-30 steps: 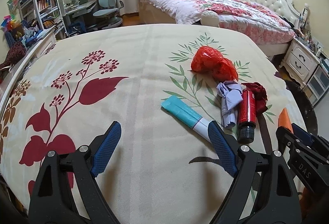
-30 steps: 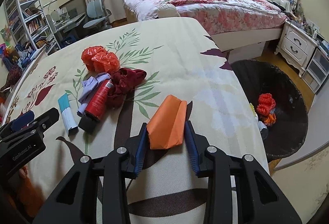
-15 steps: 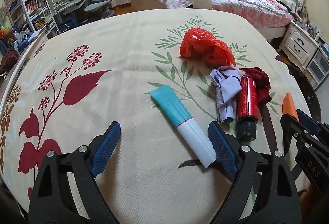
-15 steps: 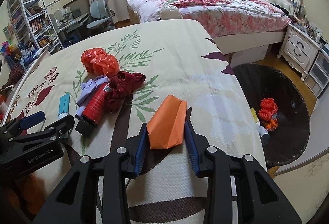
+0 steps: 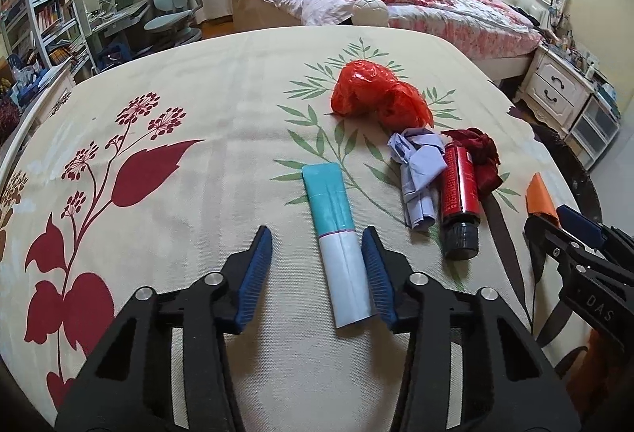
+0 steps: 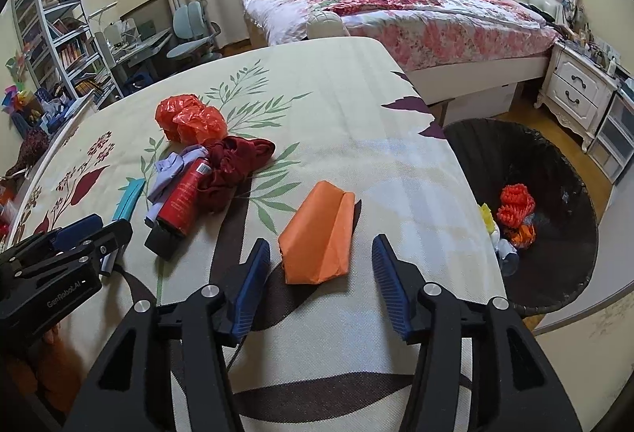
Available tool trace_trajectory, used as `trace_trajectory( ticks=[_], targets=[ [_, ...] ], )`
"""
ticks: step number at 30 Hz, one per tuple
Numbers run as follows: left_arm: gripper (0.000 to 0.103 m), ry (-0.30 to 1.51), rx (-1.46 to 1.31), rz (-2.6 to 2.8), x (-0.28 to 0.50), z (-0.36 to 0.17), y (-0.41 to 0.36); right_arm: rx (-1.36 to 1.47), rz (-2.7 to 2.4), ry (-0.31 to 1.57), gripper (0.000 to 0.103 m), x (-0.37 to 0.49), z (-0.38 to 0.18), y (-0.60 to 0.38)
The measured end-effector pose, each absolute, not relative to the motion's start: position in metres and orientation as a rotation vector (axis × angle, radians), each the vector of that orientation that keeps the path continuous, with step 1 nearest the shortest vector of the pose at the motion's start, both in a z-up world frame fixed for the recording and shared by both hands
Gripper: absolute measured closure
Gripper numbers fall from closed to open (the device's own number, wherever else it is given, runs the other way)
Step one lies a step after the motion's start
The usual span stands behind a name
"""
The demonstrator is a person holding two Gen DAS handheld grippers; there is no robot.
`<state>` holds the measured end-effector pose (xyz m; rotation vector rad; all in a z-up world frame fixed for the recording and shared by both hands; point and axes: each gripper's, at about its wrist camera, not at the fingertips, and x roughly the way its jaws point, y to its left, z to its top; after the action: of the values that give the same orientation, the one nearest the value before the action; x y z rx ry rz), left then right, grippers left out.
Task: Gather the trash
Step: 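Grasp the folded orange card with the right tool while the left tool grasps the teal-white tube, then carry the orange card and teal tube over the bin and open both tools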
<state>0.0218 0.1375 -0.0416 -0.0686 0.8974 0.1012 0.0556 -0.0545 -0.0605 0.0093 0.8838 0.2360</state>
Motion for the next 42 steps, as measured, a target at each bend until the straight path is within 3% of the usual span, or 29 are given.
trace_trajectory(
  ticks=[4,5,11,16,30,42],
  targets=[
    [0.084,0.881,-0.078,0.08,0.02,-0.041,0.139,0.014,0.23,0.884,0.05,0.056,-0.06,-0.056],
    [0.085,0.878,-0.08,0.074,0.02,-0.041,0.14,0.015,0.23,0.884,0.05,0.056,-0.06,-0.056],
    [0.088,0.874,-0.101,0.064,0.019,-0.041,0.142,0.047,0.237,0.892,0.05,0.059,-0.06,-0.057],
    [0.089,0.871,-0.116,0.057,0.019,-0.04,0.144,0.031,0.229,0.887,0.068,0.059,-0.06,-0.056],
    [0.09,0.793,-0.12,0.022,0.014,-0.013,0.131,-0.002,0.194,0.816,0.07,0.051,-0.041,-0.067],
    [0.09,0.73,-0.065,-0.105,0.042,0.007,0.066,0.004,0.068,0.755,0.07,0.065,-0.028,-0.126]
  ],
)
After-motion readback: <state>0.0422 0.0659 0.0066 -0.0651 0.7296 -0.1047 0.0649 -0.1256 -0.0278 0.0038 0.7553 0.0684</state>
